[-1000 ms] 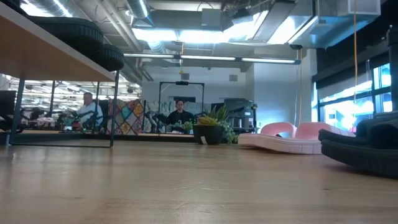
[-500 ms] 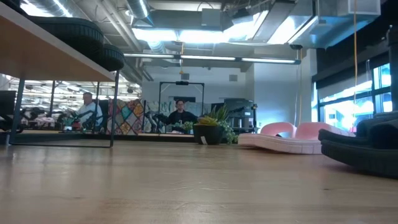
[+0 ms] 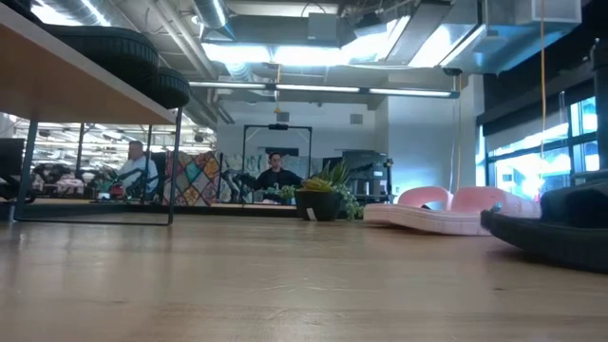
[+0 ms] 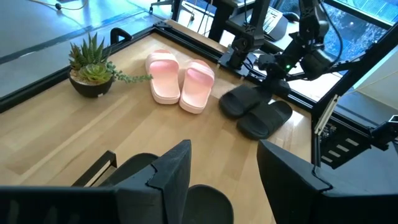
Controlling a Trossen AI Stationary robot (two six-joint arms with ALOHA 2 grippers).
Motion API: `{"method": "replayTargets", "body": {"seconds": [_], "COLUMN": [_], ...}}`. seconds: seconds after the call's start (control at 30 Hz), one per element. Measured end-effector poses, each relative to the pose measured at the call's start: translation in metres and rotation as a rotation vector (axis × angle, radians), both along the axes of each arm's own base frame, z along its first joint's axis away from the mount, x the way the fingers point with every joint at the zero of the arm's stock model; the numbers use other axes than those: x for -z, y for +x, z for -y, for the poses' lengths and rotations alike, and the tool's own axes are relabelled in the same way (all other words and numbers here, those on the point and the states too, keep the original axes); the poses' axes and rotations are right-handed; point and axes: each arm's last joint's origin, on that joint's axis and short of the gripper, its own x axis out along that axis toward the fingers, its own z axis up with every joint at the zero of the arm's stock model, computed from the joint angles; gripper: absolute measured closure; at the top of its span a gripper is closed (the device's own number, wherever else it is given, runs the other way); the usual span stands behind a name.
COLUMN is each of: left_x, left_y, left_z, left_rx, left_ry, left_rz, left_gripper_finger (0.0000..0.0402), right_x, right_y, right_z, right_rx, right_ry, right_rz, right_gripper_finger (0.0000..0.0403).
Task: Pick and place slides into the shelf
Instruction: Put the black slipper on the shelf
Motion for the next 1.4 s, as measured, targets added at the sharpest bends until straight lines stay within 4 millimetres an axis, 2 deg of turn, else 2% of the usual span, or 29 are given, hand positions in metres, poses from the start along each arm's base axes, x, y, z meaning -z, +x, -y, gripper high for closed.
{"method": "replayTargets", "body": {"seconds": [0.2, 0.47, 0.7, 0.9, 1.17, 1.4], "left_x": [0.000, 0.000, 0.000, 0.000, 0.000, 0.000], "left_y": [0.000, 0.000, 0.000, 0.000, 0.000, 0.000], "left_z": [0.000, 0.000, 0.000, 0.000, 0.000, 0.000], "left_rx": [0.003, 0.020, 0.021, 0.021, 0.023, 0.027], "left_ry": [0.008, 0.046, 0.047, 0.047, 0.046, 0.043], "left_rz": [-0.002, -0.012, -0.013, -0.013, -0.014, -0.018], "left_gripper_finger": [0.0227, 0.0227, 0.0227, 0.0227, 0.0227, 0.0227], "right_x": [-0.030, -0.079, -0.118, -0.140, -0.173, -0.202], "right_y": [0.005, 0.008, 0.013, 0.022, 0.049, 0.097], "right_z": [-0.004, -0.007, -0.006, -0.008, -0.005, 0.001], "right_rx": [-0.007, -0.015, -0.009, 0.011, -0.046, -0.174], "right_ry": [-0.082, -0.168, -0.241, -0.211, -0.228, -0.203], "right_rz": [0.028, 0.057, 0.190, 0.301, 0.563, 0.794], "right_gripper_finger": [0.0397, 0.0397, 0.0397, 0.0397, 0.0397, 0.0397]}}
